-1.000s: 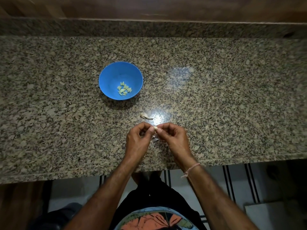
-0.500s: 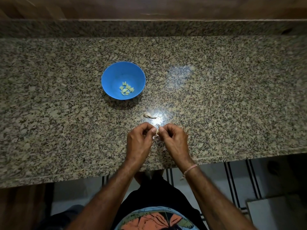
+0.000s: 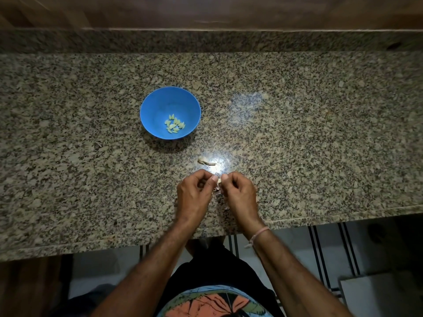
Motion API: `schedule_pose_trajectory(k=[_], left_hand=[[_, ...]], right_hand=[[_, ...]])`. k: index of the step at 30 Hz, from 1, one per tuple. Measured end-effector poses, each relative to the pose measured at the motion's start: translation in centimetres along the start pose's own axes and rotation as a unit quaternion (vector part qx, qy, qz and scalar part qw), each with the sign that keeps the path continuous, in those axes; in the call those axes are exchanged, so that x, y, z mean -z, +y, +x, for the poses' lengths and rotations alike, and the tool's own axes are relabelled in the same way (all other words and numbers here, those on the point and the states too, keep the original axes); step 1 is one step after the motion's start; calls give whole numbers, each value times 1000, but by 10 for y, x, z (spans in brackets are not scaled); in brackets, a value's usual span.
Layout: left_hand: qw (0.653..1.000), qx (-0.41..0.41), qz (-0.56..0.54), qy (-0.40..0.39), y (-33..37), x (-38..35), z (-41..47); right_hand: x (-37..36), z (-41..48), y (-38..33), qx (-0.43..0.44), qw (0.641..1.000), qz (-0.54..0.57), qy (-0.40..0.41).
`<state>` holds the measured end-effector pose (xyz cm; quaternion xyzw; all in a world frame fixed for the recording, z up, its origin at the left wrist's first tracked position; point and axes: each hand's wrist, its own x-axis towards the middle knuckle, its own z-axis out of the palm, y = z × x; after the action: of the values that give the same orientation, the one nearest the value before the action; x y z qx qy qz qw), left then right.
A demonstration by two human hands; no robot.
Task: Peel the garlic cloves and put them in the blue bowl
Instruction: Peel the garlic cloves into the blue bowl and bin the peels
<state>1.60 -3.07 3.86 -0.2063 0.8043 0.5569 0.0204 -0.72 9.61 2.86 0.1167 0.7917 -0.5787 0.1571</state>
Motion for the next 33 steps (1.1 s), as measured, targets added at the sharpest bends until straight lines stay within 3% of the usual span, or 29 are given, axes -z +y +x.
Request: schedule_pose_trajectory(k=[6, 9, 11, 13, 15, 17, 20, 23, 28, 33], left_hand=[[1000, -19, -11, 21, -1, -6, 0], [990, 106, -96, -5, -9, -9, 7], [952, 215, -212, -44, -10, -9, 11], [926, 257, -269, -63, -9, -6, 12], [949, 218, -221, -51, -7, -6, 11], [986, 122, -114, -15, -6, -6, 7], [993, 70, -94, 6, -3, -10, 2], [957, 166, -236, -12, 2, -12, 4], [857, 301, -417, -46, 1, -13, 10], [842, 338, -414, -71, 2, -14, 10]], right_hand=[[-4, -4, -3, -124, 970, 206, -27], [-3, -2, 4, -4, 998, 65, 9], [-1, 0, 10, 112, 991, -63, 29], [1, 4, 15, 172, 976, -126, 37], [1, 7, 17, 172, 976, -128, 38], [3, 9, 15, 122, 988, -87, 24], [10, 13, 11, 54, 998, -7, -21], [17, 17, 12, 74, 996, 16, -44], [27, 21, 15, 179, 979, -82, -49], [36, 27, 15, 321, 927, -188, -50]])
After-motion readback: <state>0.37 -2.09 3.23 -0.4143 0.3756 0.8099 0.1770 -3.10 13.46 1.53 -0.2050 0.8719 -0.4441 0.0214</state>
